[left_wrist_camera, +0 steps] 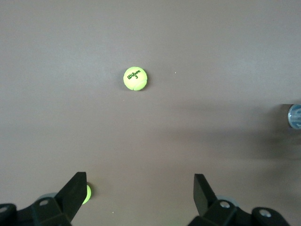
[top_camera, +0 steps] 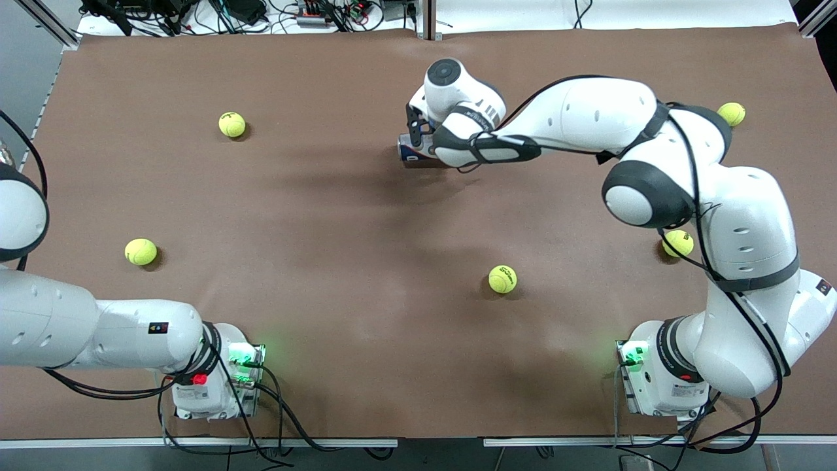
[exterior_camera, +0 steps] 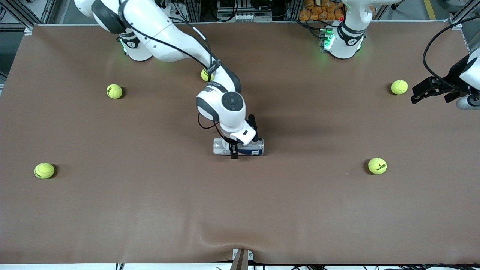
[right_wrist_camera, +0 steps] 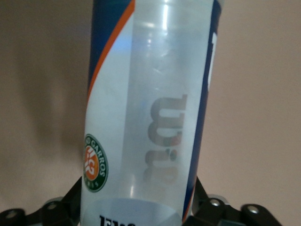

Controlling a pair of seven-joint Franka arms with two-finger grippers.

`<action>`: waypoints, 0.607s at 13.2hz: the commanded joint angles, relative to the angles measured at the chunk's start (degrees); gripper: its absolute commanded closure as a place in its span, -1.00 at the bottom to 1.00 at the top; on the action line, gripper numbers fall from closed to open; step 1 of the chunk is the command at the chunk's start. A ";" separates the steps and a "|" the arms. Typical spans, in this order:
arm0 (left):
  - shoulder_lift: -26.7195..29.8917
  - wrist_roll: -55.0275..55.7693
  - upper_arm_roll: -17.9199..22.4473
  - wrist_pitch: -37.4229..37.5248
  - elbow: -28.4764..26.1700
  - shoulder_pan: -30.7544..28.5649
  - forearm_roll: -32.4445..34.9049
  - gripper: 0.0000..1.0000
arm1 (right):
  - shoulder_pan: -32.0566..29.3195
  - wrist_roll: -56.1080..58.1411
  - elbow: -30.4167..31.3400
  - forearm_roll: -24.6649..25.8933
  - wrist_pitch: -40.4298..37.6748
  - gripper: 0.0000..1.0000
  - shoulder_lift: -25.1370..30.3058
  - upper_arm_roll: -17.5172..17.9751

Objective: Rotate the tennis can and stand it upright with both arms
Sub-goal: 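Carry the can with the right gripper to the table center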

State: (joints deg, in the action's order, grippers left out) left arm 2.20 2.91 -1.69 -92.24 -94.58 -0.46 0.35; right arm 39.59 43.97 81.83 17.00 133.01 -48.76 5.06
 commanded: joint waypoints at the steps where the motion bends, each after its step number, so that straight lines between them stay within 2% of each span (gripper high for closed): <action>1: -0.17 -1.85 -0.24 0.75 0.71 -0.59 -0.44 -1.00 | 0.84 -0.91 -2.99 1.46 -0.82 -1.00 -1.78 -1.11; 3: -0.17 -1.85 -0.24 0.83 0.71 -0.59 -0.44 -1.00 | 0.92 -0.82 -2.99 0.93 -1.17 -1.00 -0.12 -0.94; 5: -0.17 -1.85 -0.24 0.75 0.62 -0.59 -0.44 -1.00 | 0.75 -0.64 -3.08 0.40 -5.46 -1.00 1.64 -0.32; 8: -0.17 -1.85 -0.24 0.75 0.62 -0.68 -0.44 -1.00 | -0.04 -0.82 -3.08 -0.12 -8.90 -1.00 5.16 2.14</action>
State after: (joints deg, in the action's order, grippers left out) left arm 2.19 2.91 -1.69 -92.24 -94.62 -0.47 0.35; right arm 40.23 43.93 77.80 16.95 126.97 -46.57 5.60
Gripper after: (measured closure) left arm 0.000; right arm 0.000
